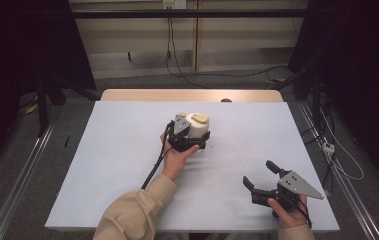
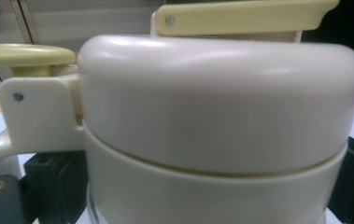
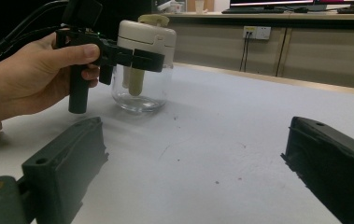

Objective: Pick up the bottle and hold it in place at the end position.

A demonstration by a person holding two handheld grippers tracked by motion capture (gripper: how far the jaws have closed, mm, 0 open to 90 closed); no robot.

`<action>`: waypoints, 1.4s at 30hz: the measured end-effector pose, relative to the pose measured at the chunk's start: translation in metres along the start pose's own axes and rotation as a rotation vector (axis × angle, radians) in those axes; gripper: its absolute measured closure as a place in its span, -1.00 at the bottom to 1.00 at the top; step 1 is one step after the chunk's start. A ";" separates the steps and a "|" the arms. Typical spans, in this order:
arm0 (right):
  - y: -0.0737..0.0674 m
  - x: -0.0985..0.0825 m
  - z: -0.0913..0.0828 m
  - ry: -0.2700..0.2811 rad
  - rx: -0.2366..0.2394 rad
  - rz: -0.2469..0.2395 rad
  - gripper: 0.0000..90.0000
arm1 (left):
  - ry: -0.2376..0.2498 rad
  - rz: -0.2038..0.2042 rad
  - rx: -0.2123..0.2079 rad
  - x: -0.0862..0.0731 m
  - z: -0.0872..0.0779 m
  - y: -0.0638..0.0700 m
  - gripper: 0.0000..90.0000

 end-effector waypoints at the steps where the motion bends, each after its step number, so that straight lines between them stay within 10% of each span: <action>1: 0.000 0.000 0.000 -0.001 -0.001 -0.001 -0.90 | 0.000 0.000 -0.006 0.000 0.000 0.000 -0.88; 42: -0.004 0.000 0.021 -0.040 0.025 -0.003 -0.91 | -0.023 0.006 -0.004 -0.009 -0.014 0.002 -0.89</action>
Point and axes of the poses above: each handheld gripper's, and its own axes: z roughly forward along the jaws, x roughly out of its top, y roughly to its right, the point moved 2 cm from there along z, roughly forward along the jaws, and after that the axes turned 9 degrees about y, right-handed, at the moved point
